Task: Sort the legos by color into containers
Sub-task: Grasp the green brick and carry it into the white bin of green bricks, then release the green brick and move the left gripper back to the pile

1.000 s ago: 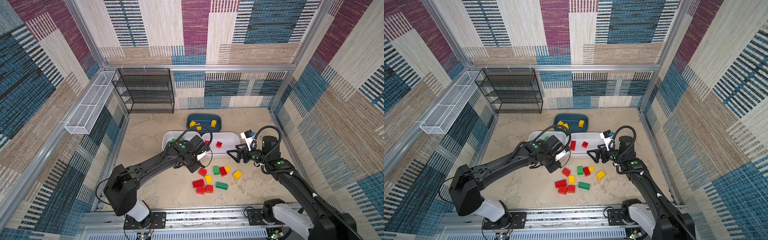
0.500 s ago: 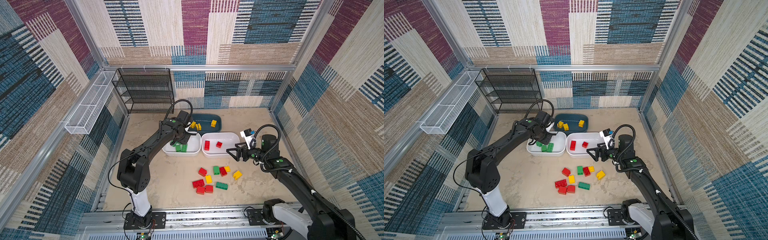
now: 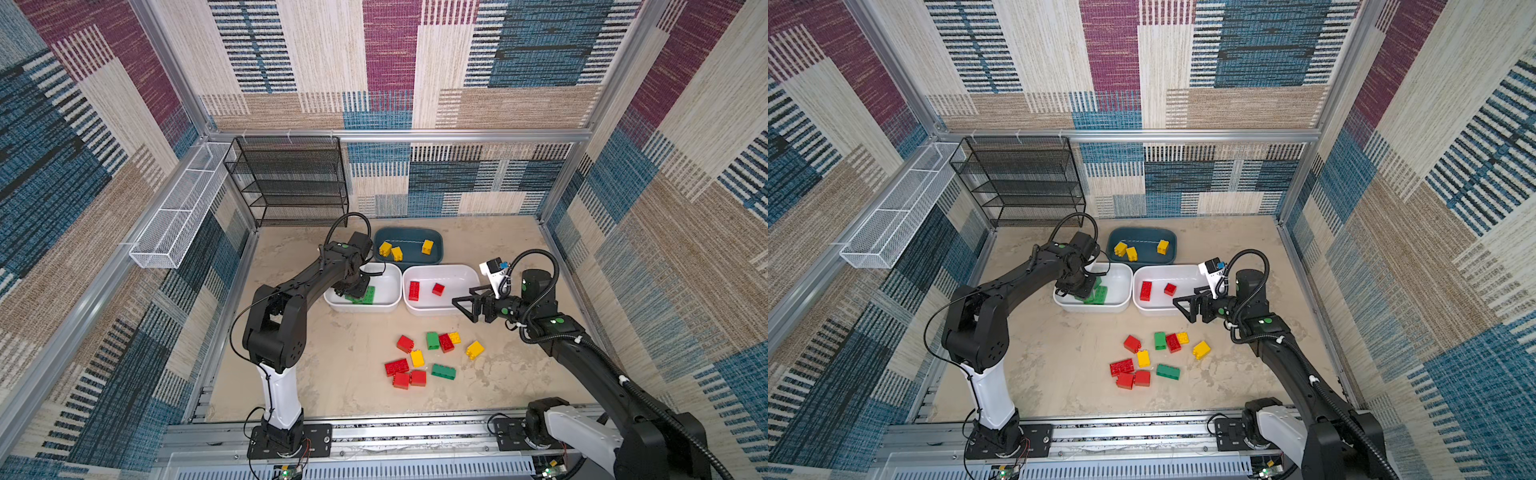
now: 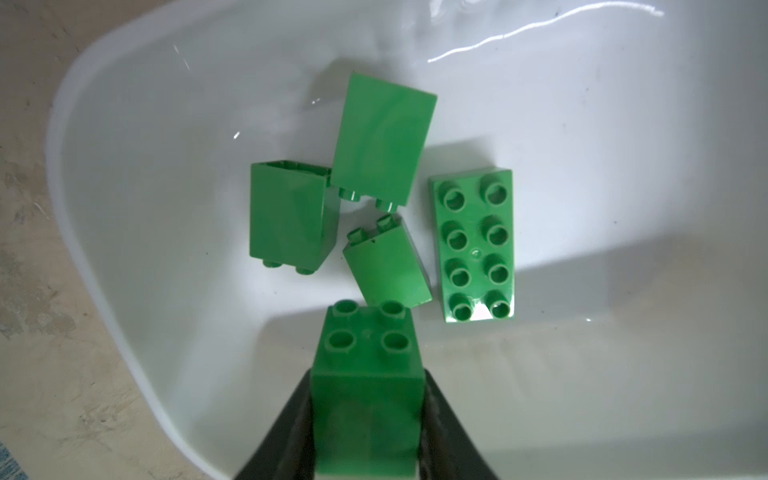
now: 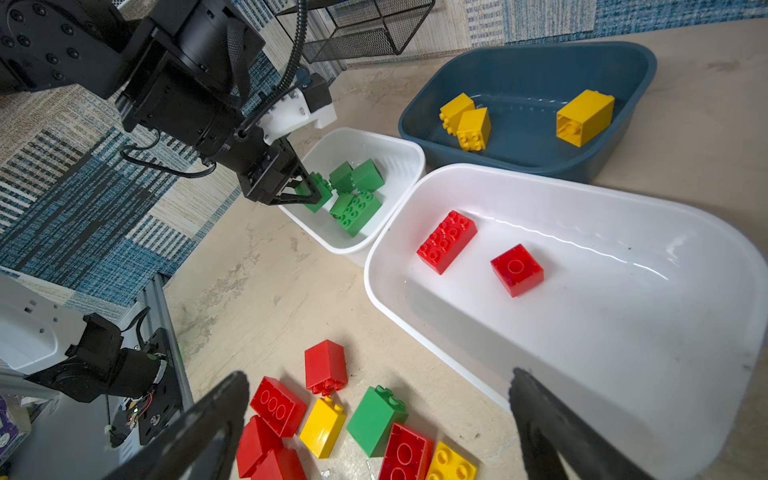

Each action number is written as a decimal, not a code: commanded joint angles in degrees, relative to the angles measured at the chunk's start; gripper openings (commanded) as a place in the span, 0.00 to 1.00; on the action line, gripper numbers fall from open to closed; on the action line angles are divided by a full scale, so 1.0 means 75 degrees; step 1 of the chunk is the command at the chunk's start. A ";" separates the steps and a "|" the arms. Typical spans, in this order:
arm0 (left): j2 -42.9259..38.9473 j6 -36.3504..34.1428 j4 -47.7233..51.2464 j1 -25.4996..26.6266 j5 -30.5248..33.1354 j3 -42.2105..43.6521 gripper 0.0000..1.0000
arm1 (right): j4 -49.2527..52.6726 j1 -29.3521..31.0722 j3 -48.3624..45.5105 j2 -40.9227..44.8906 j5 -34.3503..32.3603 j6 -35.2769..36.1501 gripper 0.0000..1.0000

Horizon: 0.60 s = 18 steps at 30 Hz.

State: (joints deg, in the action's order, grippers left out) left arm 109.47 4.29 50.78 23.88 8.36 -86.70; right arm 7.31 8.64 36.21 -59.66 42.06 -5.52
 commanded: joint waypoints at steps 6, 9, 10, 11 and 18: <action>-0.0990 0.0221 0.0116 0.0104 -0.0946 0.0364 0.61 | -0.0109 0.0006 0.0013 0.0126 0.0088 -0.0067 0.99; -0.1541 0.0381 0.0127 0.0380 -0.1292 0.0720 0.62 | -0.0053 0.0002 0.0024 0.0172 0.0038 -0.0047 0.99; -0.1690 0.0436 0.0161 0.0508 -0.1428 0.0849 0.62 | -0.0049 0.0001 0.0024 0.0183 0.0047 -0.0049 0.99; -0.1878 0.0555 0.0168 0.0648 -0.1488 0.1000 0.62 | -0.0038 0.0007 0.0012 0.0194 0.0046 -0.0049 0.99; -0.2467 0.1980 -0.0022 0.2053 -0.1470 0.1785 0.63 | -0.0061 0.0000 -0.0044 0.0220 0.0075 -0.0108 0.99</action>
State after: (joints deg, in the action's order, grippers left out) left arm 91.44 12.43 51.22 36.86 -1.85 -74.41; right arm 7.55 8.64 36.03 -58.35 42.02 -5.54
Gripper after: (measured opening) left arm 0.628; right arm 0.993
